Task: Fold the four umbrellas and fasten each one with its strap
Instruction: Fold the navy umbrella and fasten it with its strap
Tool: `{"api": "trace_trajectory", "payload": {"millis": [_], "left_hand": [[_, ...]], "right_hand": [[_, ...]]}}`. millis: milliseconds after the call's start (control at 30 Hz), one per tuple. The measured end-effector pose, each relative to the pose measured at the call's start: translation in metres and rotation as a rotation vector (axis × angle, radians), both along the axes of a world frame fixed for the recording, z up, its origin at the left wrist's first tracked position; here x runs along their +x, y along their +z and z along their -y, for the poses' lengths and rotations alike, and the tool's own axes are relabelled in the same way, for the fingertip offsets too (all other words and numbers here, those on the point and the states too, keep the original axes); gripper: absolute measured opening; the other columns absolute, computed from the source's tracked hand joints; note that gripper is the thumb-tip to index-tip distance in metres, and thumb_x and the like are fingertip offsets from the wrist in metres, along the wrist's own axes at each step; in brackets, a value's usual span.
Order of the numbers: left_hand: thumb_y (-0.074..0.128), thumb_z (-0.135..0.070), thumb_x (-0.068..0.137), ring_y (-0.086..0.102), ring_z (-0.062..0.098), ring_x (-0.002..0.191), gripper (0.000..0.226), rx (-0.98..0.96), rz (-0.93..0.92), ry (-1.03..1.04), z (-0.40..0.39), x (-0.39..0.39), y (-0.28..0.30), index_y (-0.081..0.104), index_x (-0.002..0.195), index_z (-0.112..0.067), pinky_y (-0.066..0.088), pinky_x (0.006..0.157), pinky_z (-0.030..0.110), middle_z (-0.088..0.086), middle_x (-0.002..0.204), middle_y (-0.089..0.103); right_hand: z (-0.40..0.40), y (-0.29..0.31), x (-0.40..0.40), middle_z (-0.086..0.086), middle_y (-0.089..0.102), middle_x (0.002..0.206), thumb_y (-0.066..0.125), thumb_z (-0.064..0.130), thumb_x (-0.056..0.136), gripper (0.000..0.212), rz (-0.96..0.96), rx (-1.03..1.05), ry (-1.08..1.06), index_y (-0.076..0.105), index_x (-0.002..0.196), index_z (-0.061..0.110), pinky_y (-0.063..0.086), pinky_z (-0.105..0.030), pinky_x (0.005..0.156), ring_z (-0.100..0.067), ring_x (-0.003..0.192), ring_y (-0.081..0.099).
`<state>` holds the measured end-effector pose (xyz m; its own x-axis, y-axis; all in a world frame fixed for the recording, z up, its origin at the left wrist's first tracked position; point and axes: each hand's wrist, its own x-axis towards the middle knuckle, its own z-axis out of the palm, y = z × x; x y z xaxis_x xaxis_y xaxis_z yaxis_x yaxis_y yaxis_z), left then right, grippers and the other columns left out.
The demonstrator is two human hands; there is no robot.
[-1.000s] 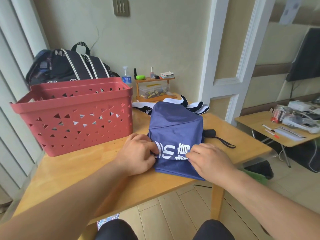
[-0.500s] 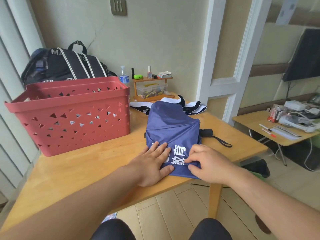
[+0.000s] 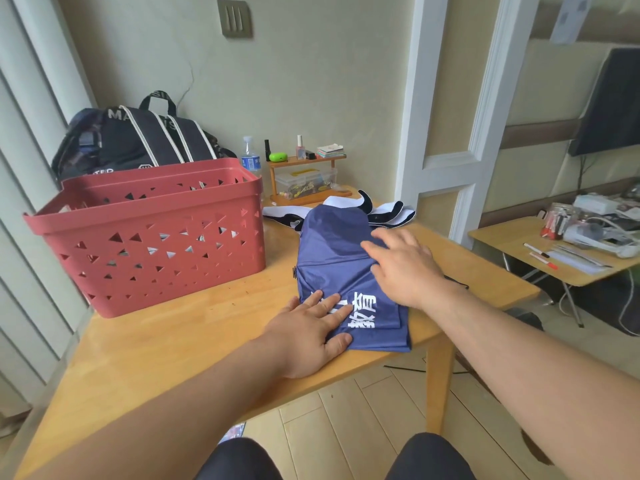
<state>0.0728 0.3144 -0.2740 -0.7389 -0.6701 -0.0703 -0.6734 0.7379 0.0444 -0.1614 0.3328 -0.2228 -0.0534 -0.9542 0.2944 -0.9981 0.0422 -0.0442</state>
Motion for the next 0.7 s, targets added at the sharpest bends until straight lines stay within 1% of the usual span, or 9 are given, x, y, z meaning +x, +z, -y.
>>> {"api": "trace_trajectory", "payload": {"millis": [100,167,233,367,433,533,600,667,700], "left_hand": [[0.029,-0.064,0.105,0.008,0.017,0.161,0.061,-0.056,-0.108,-0.044,0.000,0.005,-0.006,0.024,0.163,-0.043,0.000,0.130,0.049,-0.014,0.172,0.018],[0.032,-0.063,0.104,0.013,0.016,0.160,0.059,-0.059,-0.159,-0.057,-0.001,0.007,-0.008,0.030,0.160,-0.045,0.003,0.130,0.049,-0.016,0.170,0.024],[0.032,-0.064,0.101,0.018,0.015,0.158,0.059,-0.087,-0.193,-0.046,-0.003,0.007,-0.007,0.035,0.157,-0.046,0.006,0.129,0.049,-0.016,0.167,0.031],[0.035,-0.062,0.100,0.029,0.015,0.153,0.054,-0.168,-0.207,-0.053,-0.005,0.008,-0.003,0.043,0.152,-0.048,0.011,0.128,0.051,-0.015,0.161,0.041],[0.040,-0.056,0.099,0.043,0.018,0.143,0.048,-0.299,-0.221,-0.147,-0.005,0.007,-0.002,0.057,0.143,-0.047,0.023,0.123,0.053,-0.012,0.150,0.054],[0.051,-0.044,0.097,0.059,0.020,0.115,0.038,-0.413,-0.302,-0.312,-0.001,0.004,-0.007,0.074,0.127,-0.037,0.046,0.103,0.043,-0.008,0.124,0.068],[0.052,-0.041,0.098,0.060,0.019,0.105,0.039,-0.327,-0.336,-0.334,0.001,0.004,-0.009,0.074,0.128,-0.031,0.052,0.094,0.039,-0.005,0.118,0.066],[0.052,-0.041,0.099,0.060,0.017,0.108,0.040,-0.238,-0.379,-0.308,0.003,0.006,-0.012,0.073,0.131,-0.030,0.053,0.096,0.035,-0.002,0.120,0.064],[0.052,-0.041,0.098,0.059,0.016,0.111,0.040,-0.213,-0.395,-0.296,0.003,0.007,-0.013,0.073,0.131,-0.030,0.053,0.097,0.031,-0.002,0.120,0.064]], "right_hand": [[0.002,-0.015,-0.012,0.015,-0.019,0.171,0.035,0.058,0.106,0.072,0.063,0.345,-0.038,-0.005,0.164,0.041,0.004,-0.064,0.124,-0.030,0.158,-0.017],[0.003,-0.027,-0.019,0.020,-0.028,0.167,0.034,0.067,0.102,0.079,0.117,0.436,-0.061,-0.015,0.160,0.047,-0.002,-0.066,0.123,-0.028,0.157,-0.024],[0.005,-0.034,-0.022,0.023,-0.029,0.166,0.034,0.069,0.100,0.080,0.139,0.428,-0.062,-0.017,0.159,0.049,-0.003,-0.066,0.123,-0.026,0.156,-0.025],[0.007,-0.033,-0.021,0.024,-0.027,0.166,0.034,0.069,0.100,0.078,0.226,0.409,-0.044,-0.012,0.160,0.050,-0.002,-0.066,0.123,-0.022,0.155,-0.028],[0.006,-0.030,-0.021,0.023,-0.027,0.167,0.029,0.072,0.100,0.077,0.223,0.416,-0.042,-0.012,0.160,0.049,-0.004,-0.065,0.124,-0.022,0.156,-0.027],[0.005,-0.024,-0.018,0.018,-0.028,0.167,0.027,0.074,0.100,0.079,0.191,0.429,-0.060,-0.013,0.162,0.045,-0.006,-0.066,0.123,-0.026,0.156,-0.026],[0.004,-0.018,-0.008,0.013,-0.027,0.169,0.034,0.064,0.104,0.078,0.122,0.352,-0.067,-0.009,0.163,0.037,-0.004,-0.067,0.123,-0.028,0.156,-0.026],[0.000,-0.009,0.010,0.002,-0.005,0.174,0.046,0.039,0.106,0.069,-0.002,0.078,0.031,0.014,0.165,0.024,0.011,-0.064,0.124,-0.029,0.160,-0.007],[-0.001,-0.007,0.020,-0.005,0.020,0.170,0.051,0.024,0.102,0.058,-0.008,-0.089,0.119,0.035,0.157,0.017,0.028,-0.057,0.120,-0.030,0.157,0.017]]}}
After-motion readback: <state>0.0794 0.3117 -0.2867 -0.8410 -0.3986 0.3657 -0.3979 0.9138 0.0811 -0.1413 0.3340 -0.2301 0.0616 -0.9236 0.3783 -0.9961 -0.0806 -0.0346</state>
